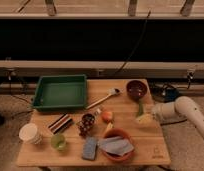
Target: Place pepper in purple bowl
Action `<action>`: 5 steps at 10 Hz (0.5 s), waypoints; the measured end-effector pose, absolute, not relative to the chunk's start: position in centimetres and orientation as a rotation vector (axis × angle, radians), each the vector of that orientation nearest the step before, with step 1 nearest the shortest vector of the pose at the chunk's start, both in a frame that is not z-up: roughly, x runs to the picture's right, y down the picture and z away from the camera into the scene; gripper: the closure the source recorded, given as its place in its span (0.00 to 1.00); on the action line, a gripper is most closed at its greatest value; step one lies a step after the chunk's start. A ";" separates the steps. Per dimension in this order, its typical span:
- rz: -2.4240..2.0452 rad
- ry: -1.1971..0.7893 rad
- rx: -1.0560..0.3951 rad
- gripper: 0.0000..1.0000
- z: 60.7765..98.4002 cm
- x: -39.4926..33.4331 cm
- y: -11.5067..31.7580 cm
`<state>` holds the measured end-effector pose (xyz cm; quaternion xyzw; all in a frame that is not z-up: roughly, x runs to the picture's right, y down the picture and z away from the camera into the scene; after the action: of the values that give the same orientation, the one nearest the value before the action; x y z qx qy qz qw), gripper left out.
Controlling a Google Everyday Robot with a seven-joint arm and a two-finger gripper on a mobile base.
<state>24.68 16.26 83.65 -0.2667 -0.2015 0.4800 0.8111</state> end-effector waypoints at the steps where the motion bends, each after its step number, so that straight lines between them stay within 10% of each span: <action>1: 1.032 -0.406 -0.561 0.20 83.6 24.7 16.3; 5: 1.029 -0.310 -0.525 0.20 83.7 24.2 16.1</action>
<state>24.23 16.13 83.73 -0.2473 -0.1459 0.4845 0.8263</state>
